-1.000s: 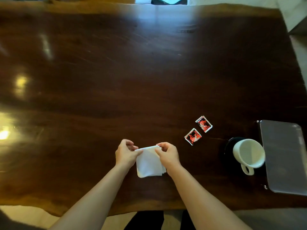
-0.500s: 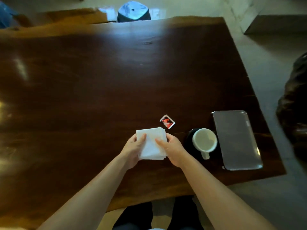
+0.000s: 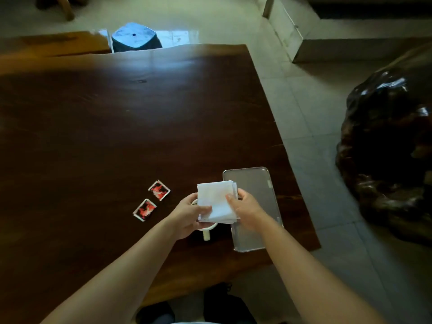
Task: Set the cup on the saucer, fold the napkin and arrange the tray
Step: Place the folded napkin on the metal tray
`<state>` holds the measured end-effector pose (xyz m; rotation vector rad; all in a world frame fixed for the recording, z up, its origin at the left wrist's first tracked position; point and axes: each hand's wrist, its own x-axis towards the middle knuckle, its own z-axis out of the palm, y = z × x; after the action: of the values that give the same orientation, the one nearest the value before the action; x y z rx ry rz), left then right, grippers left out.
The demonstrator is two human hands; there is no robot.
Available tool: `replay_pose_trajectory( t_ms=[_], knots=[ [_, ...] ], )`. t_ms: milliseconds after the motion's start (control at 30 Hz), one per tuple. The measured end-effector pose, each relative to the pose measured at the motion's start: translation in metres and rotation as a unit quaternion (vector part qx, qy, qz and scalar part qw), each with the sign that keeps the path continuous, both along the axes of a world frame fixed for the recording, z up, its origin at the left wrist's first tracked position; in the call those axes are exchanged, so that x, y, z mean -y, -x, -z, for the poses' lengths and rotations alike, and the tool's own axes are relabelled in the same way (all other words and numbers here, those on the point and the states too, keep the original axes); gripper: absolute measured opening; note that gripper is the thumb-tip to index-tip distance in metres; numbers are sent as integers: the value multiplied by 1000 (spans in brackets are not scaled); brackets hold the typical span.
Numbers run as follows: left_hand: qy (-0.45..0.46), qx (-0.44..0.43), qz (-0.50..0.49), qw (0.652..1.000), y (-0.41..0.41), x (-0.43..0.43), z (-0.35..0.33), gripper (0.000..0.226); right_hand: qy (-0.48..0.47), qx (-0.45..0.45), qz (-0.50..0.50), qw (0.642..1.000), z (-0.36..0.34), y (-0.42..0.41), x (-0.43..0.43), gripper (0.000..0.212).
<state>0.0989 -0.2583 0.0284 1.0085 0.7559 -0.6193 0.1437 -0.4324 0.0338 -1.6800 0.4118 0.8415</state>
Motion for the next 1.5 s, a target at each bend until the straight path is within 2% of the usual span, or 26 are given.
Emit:
replay_pose_trajectory(
  t_ms=[233,400,533,600,700,833,967,1133,1333,1500],
  knots=[
    [-44,7,-16,999,-34,67,15,45,-48,-51,40,997,18,-32,68,66],
    [-77,3,-19,997,-56,87,37,46,-46,-36,26,998,37,-55,86,62],
    [-159,16,16,987,-72,103,58,45,20,0,-26,999,59,-74,95,56],
    [-233,27,42,971,-79,110,71,42,78,27,-51,995,69,-83,98,50],
    [-362,54,95,926,-87,117,86,37,162,84,-87,979,80,-93,101,42],
    [-447,90,115,882,-92,125,98,37,234,139,-115,955,92,-101,101,34],
    [-474,121,111,865,-91,131,99,38,269,169,-136,938,99,-102,100,27],
    [-500,110,132,849,-91,134,100,40,283,186,-144,930,103,-103,99,20],
    [-494,114,151,848,-94,132,98,35,302,195,-163,919,105,-106,100,20],
    [-486,99,181,849,-93,120,82,33,370,210,-187,885,89,-104,98,21]
  ],
)
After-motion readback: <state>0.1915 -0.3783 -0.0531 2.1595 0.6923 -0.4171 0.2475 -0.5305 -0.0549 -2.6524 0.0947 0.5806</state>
